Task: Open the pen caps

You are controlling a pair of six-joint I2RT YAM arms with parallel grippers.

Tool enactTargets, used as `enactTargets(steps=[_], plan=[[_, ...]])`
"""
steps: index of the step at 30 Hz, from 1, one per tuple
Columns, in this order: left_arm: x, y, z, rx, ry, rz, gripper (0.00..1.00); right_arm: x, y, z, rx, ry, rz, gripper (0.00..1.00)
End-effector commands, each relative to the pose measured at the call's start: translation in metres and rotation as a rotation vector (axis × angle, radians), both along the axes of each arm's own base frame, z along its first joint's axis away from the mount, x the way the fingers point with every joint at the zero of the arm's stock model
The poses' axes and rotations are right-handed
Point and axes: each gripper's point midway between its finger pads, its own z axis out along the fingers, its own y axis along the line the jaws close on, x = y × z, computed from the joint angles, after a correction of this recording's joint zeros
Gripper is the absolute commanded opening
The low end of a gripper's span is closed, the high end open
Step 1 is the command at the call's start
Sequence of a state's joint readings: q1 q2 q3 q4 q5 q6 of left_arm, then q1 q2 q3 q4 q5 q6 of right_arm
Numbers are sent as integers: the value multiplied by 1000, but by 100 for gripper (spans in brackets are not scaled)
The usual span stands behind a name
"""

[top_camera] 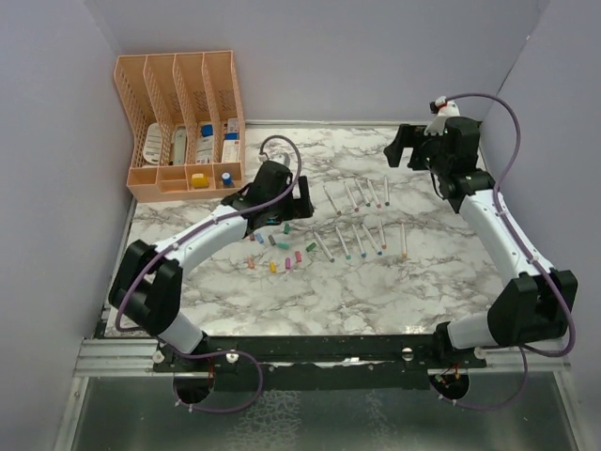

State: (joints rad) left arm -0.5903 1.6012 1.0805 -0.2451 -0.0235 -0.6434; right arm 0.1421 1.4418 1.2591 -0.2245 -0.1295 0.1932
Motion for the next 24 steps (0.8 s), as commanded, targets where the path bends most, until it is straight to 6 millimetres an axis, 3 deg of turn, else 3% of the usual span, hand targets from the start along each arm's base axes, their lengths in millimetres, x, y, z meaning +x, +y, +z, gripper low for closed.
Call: enactTargets(steps=[1, 6, 7, 13, 20, 24], plan=[[13, 17, 88, -46, -213, 66, 97, -30, 2, 3, 64, 9, 6, 99], [-3, 42, 133, -74, -335, 122, 99, -61, -8, -10, 99, 37, -57, 99], [-27, 67, 145, -88, -387, 170, 99, -80, -23, -28, 111, 70, -154, 99], [-72, 122, 150, -92, -440, 308, 99, -108, -57, -47, 149, 150, -405, 99], [-111, 172, 149, -98, -469, 463, 99, -151, -105, -32, 206, 57, -703, 99], [-124, 189, 146, -107, -483, 517, 99, -167, -115, -25, 202, 21, -739, 99]])
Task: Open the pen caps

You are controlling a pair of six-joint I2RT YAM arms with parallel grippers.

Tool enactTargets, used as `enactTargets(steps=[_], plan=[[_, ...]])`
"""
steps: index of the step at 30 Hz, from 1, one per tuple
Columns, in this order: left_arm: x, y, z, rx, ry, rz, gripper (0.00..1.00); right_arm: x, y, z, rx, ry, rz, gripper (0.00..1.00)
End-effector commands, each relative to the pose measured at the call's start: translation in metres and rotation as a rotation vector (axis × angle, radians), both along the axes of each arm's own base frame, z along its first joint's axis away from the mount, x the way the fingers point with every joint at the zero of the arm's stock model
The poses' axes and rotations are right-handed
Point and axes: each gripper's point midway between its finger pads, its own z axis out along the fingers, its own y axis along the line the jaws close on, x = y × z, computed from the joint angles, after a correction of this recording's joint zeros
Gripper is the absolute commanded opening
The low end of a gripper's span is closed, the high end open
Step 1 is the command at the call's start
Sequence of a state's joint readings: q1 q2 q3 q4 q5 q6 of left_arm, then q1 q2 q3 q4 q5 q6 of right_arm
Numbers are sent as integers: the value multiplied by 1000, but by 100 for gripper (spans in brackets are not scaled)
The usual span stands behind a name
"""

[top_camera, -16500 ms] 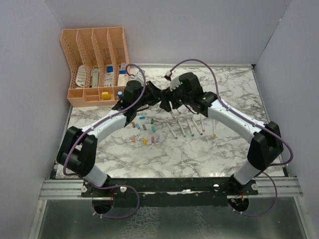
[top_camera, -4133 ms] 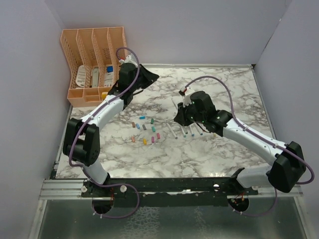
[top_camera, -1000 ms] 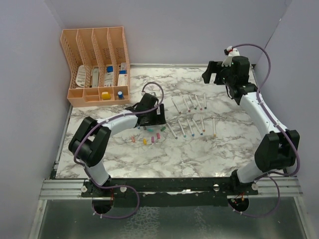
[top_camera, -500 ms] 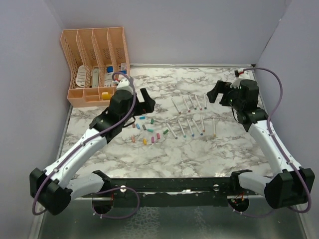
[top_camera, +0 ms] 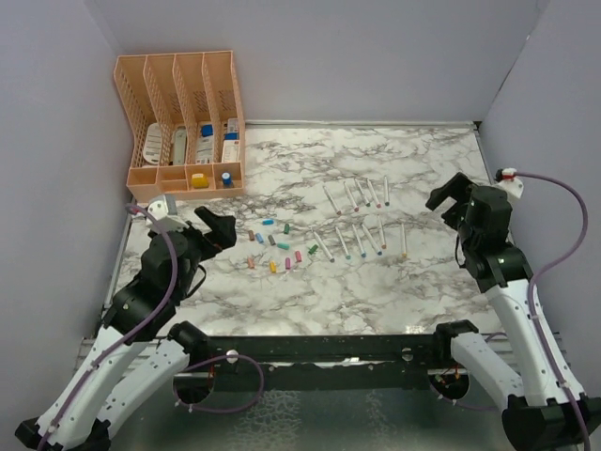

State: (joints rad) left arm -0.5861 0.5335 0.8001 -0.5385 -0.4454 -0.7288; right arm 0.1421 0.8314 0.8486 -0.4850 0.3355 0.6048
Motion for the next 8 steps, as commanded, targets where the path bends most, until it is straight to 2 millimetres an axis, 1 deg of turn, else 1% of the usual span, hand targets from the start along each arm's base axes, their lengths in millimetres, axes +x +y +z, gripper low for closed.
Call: enactTargets(steps=[1, 4, 8], plan=[[-13, 28, -15, 10, 28, 115, 99, -24, -28, 1, -12, -6, -162, 99], [-18, 32, -16, -1, 13, 116, 99, -31, -29, 2, -22, -3, -156, 99], [-21, 31, -19, -14, 13, 105, 99, -38, -30, 2, -23, 2, -152, 99]])
